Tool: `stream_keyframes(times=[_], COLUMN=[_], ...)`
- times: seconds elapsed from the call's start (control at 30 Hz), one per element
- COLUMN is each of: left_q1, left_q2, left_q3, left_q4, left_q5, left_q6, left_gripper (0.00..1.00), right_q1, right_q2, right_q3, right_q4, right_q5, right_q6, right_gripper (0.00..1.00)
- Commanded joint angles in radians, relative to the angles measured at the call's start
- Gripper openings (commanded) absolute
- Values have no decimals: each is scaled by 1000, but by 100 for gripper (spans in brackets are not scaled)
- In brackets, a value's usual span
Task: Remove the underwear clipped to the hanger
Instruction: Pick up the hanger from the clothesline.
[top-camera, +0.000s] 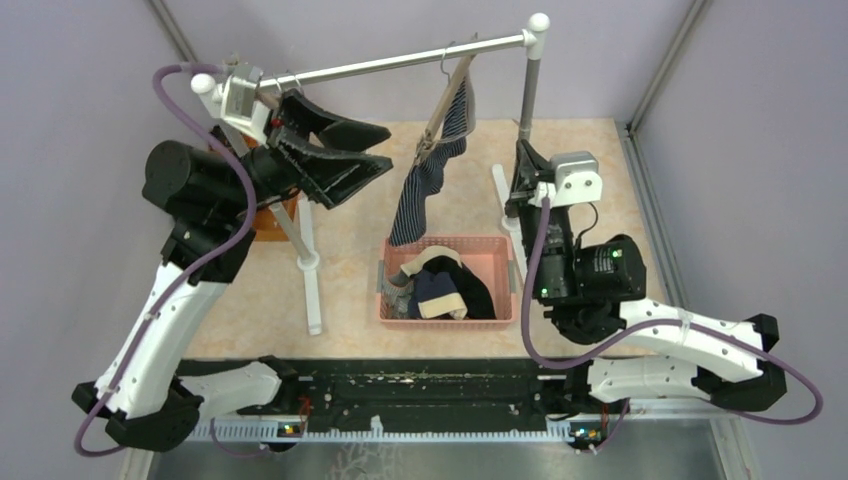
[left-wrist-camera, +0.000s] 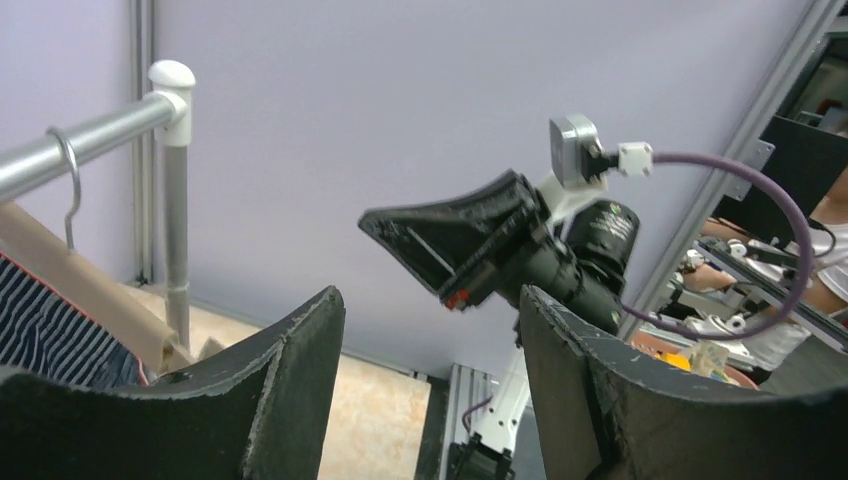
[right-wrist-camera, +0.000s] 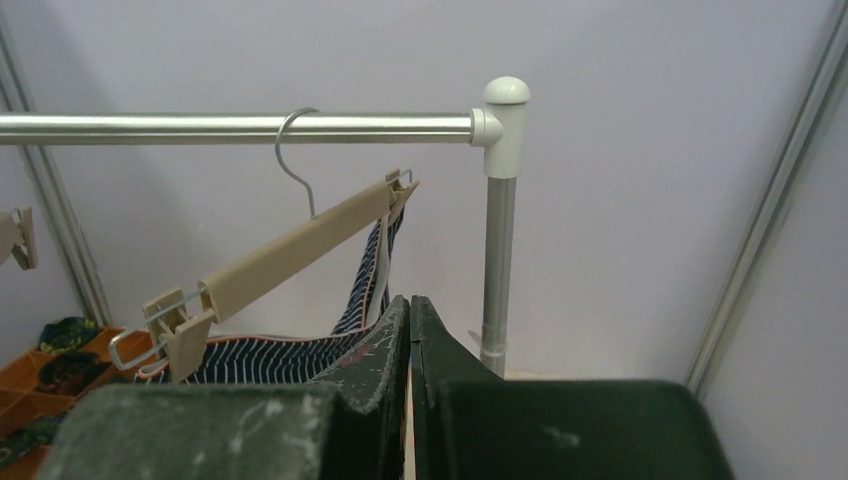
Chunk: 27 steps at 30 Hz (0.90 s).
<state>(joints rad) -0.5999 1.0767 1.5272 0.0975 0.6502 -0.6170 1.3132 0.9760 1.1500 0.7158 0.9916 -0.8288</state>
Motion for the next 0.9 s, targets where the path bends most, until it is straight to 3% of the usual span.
stream_keyframes(times=[0.0, 0.17, 0.3, 0.43, 0.67, 0.87], left_q1=[-7, -64, -165, -238, -295, -314], left_q2=[107, 221, 307, 363, 379, 390], left_q3=[99, 258, 342, 378, 371, 363], left_q4=[-12, -235, -376, -430, -417, -386], left_q5=[-19, -221, -477, -685, -872, -921], left_q6=[19, 214, 388, 473, 558, 587], left_gripper=[70, 68, 67, 67, 67, 67], right_q1=[8, 8, 8, 8, 8, 8], right_q2=[2, -13, -32, -38, -64, -72], right_q3=[-26, -53, -73, -83, -113, -132], right_q4=[30, 39, 39, 34, 33, 38], right_q5=[22, 28, 24, 24, 31, 32], right_q6=[-11, -15, -8, -9, -15, -21], right_gripper=[0, 0, 0, 0, 0, 0])
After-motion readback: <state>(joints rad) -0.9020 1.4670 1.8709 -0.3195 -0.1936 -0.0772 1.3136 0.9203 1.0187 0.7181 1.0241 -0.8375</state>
